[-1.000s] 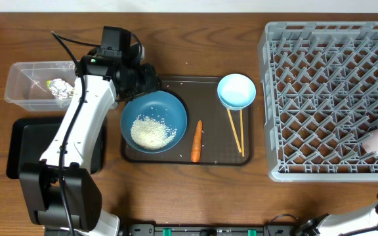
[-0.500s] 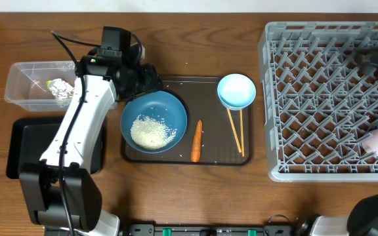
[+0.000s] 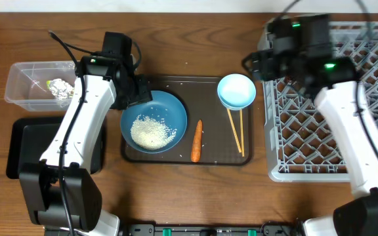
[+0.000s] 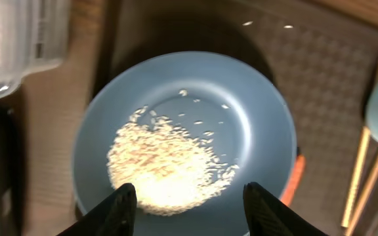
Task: Sort waste into correct bins and load items into the dishwasher rack
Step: 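Reach the right gripper to the light-blue bowl and grasp its rim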
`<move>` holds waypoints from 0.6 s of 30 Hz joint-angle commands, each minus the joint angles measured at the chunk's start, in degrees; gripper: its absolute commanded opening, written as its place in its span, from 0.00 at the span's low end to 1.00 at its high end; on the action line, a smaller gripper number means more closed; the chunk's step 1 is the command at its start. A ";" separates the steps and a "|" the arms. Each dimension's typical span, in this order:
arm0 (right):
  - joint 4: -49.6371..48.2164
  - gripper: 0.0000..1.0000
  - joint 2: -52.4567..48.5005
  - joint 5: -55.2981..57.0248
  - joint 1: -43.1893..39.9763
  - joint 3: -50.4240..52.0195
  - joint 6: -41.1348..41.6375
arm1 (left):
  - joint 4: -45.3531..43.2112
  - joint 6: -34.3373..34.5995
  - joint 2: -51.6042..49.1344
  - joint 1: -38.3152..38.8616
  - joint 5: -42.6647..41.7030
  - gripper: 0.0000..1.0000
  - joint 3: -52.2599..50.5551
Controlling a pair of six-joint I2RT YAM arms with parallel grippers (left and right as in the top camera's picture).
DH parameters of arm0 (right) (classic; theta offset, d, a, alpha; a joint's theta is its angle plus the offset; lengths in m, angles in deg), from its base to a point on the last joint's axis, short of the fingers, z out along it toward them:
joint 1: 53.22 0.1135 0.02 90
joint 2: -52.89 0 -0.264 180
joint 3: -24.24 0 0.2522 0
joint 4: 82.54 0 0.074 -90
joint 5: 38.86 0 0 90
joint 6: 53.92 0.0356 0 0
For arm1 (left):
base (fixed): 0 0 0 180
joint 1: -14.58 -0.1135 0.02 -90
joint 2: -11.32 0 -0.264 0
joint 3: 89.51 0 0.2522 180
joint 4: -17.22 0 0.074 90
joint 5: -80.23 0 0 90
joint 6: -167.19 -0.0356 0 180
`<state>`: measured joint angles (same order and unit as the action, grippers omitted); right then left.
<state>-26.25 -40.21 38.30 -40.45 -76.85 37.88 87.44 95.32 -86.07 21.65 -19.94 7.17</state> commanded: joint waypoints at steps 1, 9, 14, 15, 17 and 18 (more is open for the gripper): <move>-0.22 0.82 -1.29 12.11 4.63 -0.66 -1.64 | 0.81 -0.55 1.27 -0.04 3.41 0.54 0.46; -1.31 0.83 -8.76 19.54 9.70 -0.66 3.50 | 1.77 -0.55 1.27 -0.04 3.41 0.54 0.46; -2.05 0.81 -13.53 22.10 9.38 -0.66 5.25 | 1.79 -0.55 1.27 -0.04 3.41 0.54 0.46; -2.05 0.81 -14.49 22.45 9.38 -0.63 5.27 | 1.77 -0.55 1.27 -0.04 3.41 0.54 0.46; -2.10 0.80 -16.31 23.98 9.33 -0.66 6.14 | 1.79 -0.55 1.27 -0.04 3.41 0.54 0.46; -2.23 0.81 -17.18 24.46 9.27 -0.63 6.34 | 1.79 -0.55 1.27 -0.04 3.41 0.54 0.46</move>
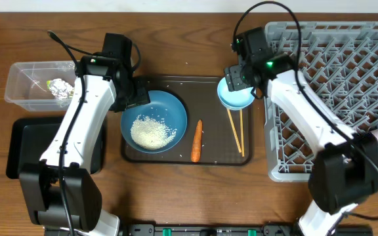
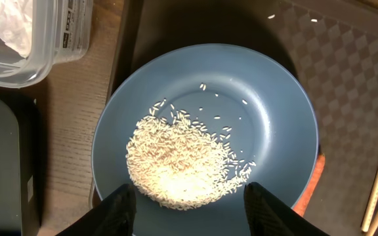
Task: Sort waste into correct bins and load items into the dishwasher rack
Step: 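Reach the right gripper to the light-blue bowl and grasp its rim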
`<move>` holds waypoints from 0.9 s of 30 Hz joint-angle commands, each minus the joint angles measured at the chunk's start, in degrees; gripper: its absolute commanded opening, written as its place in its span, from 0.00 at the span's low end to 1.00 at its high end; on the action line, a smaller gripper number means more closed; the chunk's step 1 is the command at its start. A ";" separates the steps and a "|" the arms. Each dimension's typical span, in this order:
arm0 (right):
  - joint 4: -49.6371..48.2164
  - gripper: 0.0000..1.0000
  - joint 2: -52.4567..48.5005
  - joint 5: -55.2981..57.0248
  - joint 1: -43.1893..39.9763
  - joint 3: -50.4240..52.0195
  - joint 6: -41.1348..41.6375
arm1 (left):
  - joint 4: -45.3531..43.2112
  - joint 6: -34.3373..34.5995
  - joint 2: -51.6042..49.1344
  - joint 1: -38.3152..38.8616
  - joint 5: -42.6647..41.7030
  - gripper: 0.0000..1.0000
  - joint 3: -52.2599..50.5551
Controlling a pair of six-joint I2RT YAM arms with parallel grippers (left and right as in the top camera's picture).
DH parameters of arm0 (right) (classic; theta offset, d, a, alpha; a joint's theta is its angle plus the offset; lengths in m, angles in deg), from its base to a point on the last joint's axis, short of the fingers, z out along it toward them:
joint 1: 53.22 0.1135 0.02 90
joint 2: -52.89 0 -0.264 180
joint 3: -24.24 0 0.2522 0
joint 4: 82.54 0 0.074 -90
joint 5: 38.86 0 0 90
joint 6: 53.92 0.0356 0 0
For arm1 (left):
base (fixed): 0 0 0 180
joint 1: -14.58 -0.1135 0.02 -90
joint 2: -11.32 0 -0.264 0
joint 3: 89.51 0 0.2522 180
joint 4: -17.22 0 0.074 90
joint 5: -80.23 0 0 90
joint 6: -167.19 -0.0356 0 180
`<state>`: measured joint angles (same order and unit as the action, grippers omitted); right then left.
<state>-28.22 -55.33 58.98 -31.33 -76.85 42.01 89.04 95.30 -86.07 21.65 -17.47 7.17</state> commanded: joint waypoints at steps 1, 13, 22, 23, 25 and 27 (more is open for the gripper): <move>-0.50 0.81 -2.91 3.67 0.07 -0.66 2.21 | 0.20 -0.52 1.27 -0.04 0.94 0.54 0.46; -0.96 0.79 -8.96 2.38 -1.77 -0.63 2.21 | 0.17 -0.52 1.27 -0.04 0.94 0.54 0.46; -0.44 0.69 -10.08 -6.73 -3.06 -0.63 2.36 | 0.17 -0.52 1.27 -0.04 0.94 0.54 0.46; -0.35 0.65 -10.08 -8.20 -3.08 -0.63 2.38 | 0.17 -0.52 1.27 -0.04 0.94 0.54 0.46; 0.31 0.58 -10.08 -9.99 -3.08 -0.63 2.40 | 0.17 -0.52 1.27 -0.04 0.94 0.54 0.46; 1.40 0.53 -10.08 -10.99 -3.06 -0.63 2.40 | 0.17 -0.52 1.27 -0.04 0.94 0.54 0.46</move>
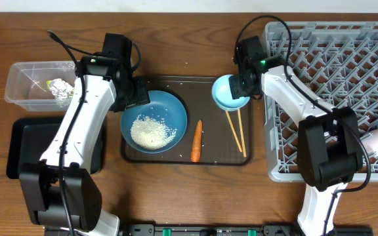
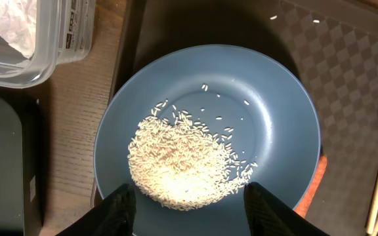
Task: Sort waste into correct bins and load items into the dishwasher rack
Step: 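Reach the right gripper to the light-blue bowl and grasp its rim, then lift the light-blue bowl and carry it right over the grey rack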
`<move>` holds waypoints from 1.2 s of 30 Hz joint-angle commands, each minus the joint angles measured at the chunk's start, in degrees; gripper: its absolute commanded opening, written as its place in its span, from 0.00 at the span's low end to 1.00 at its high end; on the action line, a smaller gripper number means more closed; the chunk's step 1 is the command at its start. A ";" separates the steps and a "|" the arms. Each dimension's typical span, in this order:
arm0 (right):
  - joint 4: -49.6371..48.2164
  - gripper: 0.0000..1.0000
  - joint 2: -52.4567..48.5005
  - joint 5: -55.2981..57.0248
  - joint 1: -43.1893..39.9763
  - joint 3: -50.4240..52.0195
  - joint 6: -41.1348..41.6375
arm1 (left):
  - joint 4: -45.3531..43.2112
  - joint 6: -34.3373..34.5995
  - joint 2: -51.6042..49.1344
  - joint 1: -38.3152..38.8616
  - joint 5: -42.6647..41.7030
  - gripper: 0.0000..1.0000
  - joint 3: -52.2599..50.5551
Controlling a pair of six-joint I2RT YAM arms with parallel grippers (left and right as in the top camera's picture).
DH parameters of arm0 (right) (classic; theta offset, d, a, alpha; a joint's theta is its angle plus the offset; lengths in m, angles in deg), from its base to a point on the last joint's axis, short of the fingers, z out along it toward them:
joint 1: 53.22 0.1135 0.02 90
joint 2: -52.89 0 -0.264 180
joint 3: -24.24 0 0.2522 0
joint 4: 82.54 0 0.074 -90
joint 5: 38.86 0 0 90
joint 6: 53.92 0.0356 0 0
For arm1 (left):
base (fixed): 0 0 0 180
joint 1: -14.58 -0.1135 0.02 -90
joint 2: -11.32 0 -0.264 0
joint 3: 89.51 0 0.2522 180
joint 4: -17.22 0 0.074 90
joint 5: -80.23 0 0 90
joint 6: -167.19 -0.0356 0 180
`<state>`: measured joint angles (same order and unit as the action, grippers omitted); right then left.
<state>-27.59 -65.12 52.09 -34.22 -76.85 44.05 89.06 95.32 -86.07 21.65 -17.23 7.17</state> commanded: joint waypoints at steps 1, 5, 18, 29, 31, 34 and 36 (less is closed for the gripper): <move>1.36 0.49 -0.28 -4.72 -0.17 -0.63 0.37 | 0.15 -0.55 1.27 -0.04 0.70 0.54 0.46; 2.84 0.44 -0.28 -6.60 -0.17 -0.63 0.37 | 0.15 -0.55 1.27 -0.04 0.70 0.54 0.46; 2.97 0.36 -1.99 -6.62 0.31 -0.15 6.82 | 0.17 -0.55 1.27 -0.04 0.70 0.54 0.46; 0.13 0.03 -3.37 -7.65 1.11 -0.17 6.84 | 0.20 -0.55 1.27 -0.04 0.68 0.54 0.46; -0.11 0.01 -3.34 -7.63 0.96 -0.35 6.82 | 0.20 -0.55 1.27 -0.04 0.68 0.54 0.46; -0.28 0.01 -3.26 -7.65 0.33 -0.90 6.82 | 0.20 -0.55 1.27 -0.04 0.68 0.54 0.46; -0.31 0.01 -2.86 -7.67 -0.28 -1.36 6.82 | 0.20 -0.55 1.27 -0.04 0.68 0.54 0.46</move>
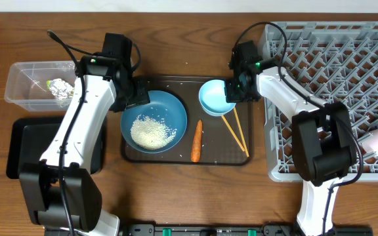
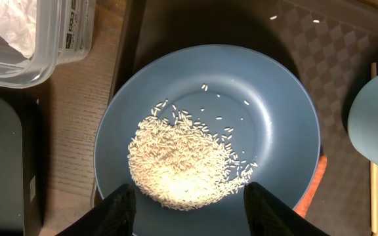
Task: Sort waste into correct bins and load items into the dishwasher rack
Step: 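Lift the light-blue bowl and carry it right over the grey rack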
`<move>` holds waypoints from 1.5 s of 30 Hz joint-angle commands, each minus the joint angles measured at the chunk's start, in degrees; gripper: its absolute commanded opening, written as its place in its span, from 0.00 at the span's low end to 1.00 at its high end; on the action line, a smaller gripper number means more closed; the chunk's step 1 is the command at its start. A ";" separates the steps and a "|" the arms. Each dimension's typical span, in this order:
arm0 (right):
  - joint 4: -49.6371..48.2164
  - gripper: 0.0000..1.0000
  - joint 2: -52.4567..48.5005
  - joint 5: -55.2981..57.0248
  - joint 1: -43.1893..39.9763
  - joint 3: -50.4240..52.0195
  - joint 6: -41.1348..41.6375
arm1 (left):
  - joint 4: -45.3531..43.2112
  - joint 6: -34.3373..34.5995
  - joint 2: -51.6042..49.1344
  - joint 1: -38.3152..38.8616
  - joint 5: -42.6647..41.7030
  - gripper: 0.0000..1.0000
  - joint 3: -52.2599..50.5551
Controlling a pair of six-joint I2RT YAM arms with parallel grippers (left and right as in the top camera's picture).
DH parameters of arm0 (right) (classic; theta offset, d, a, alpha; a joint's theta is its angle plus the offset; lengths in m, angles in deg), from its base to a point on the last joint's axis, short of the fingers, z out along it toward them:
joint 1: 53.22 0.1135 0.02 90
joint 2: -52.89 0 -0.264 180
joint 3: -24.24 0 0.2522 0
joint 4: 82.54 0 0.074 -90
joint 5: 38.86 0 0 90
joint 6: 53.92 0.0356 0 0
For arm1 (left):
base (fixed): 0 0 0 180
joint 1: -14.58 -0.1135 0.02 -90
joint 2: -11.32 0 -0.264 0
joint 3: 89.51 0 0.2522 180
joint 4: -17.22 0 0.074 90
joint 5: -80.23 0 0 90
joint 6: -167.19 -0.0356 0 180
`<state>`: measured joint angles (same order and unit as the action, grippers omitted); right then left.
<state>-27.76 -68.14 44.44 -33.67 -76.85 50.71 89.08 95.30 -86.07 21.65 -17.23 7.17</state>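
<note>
A blue plate (image 1: 154,124) with a heap of rice (image 2: 182,160) lies on the brown tray (image 1: 176,157). My left gripper (image 2: 192,210) hangs open just above the plate's near rim, with nothing between its fingers. An orange carrot (image 1: 196,140) lies to the right of the plate. A light blue bowl (image 1: 214,98) sits tilted at the tray's back. My right gripper (image 1: 235,90) is shut on the bowl's right rim. Two chopsticks (image 1: 237,134) lie slanted beside the bowl, partly under it. The grey dishwasher rack (image 1: 333,98) stands on the right.
A clear container (image 1: 35,82) holding a foil ball (image 1: 61,88) stands at the back left. A black bin (image 1: 25,147) sits in front of it. A white cup lies in the rack near its right edge.
The light blue bowl now sits farther left on the tray, with my right gripper at its rim. The chopsticks lie more slanted. My left gripper and the plate have not moved.
At first my right arm was over the rack's left edge and my left gripper was over the plate. Then my right gripper was above the bowl, then down at its right rim. By now the bowl has shifted left while my left gripper stays open.
</note>
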 commanded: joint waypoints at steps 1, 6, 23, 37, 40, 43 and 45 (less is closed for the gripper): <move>-0.11 0.01 0.50 -0.02 -1.07 -1.62 0.13 | 0.17 -0.52 1.27 -0.04 0.68 0.54 0.46; -0.07 0.01 3.26 -0.04 -1.84 -3.39 -0.17 | 0.15 -0.52 1.27 -0.04 0.68 0.54 0.46; 1.57 0.01 24.68 26.23 -7.74 -5.99 -18.14 | 0.13 -0.52 1.27 -0.04 0.70 0.54 0.46; -9.42 0.01 24.81 62.47 -25.16 -5.95 -28.57 | 0.13 -0.52 1.27 -0.04 0.68 0.54 0.46; -11.32 0.01 23.67 64.96 -28.76 -5.92 -28.41 | 0.13 -0.52 1.27 -0.04 0.68 0.54 0.46; -13.79 0.01 22.21 68.24 -31.69 -5.92 -28.44 | 0.13 -0.50 1.27 -0.04 0.68 0.54 0.46; -15.54 0.01 20.79 70.18 -33.24 -5.92 -28.44 | 0.13 -0.50 1.27 -0.04 0.68 0.54 0.46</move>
<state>-42.01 -45.21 108.07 -64.95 -81.83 22.98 89.04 95.30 -86.07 21.65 -17.23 7.17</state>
